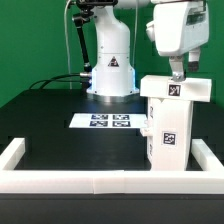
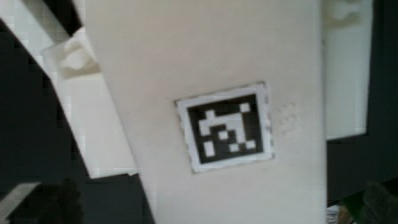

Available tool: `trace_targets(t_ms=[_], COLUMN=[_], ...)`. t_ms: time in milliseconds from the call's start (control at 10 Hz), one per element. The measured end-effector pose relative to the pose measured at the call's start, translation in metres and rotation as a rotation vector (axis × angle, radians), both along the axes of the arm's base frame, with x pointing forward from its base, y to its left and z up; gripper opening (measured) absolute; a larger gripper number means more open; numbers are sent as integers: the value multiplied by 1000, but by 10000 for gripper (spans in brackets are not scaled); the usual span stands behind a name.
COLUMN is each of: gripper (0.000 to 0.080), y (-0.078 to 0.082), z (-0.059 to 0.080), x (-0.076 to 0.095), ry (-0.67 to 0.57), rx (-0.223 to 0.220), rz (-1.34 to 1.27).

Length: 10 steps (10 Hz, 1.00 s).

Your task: Assemble cabinet

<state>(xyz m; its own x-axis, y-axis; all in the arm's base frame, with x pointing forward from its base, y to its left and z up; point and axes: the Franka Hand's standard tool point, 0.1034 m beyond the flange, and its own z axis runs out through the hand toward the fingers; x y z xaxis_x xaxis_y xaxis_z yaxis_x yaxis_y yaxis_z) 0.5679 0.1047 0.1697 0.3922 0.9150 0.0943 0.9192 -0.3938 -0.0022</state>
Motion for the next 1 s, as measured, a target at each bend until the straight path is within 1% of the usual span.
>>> trace_targets(t_ms=[100, 400, 500, 600, 700, 800, 900, 1000], gripper=[797, 797, 797, 770, 770, 608, 560, 560], y=[-1, -5, -6, -7, -7, -8, -9, -9], z=[-4, -18, -20, -20, -20, -20, -20, -20], x=[-1, -8, -9, -9, -9, -9, -9, -9], ry=[-19, -11, -7, -7, -5, -4, -4, 0], rx=[-4, -9, -10, -10, -9, -9, -9, -5], rz=[64, 65, 64, 61, 42, 25, 24, -23])
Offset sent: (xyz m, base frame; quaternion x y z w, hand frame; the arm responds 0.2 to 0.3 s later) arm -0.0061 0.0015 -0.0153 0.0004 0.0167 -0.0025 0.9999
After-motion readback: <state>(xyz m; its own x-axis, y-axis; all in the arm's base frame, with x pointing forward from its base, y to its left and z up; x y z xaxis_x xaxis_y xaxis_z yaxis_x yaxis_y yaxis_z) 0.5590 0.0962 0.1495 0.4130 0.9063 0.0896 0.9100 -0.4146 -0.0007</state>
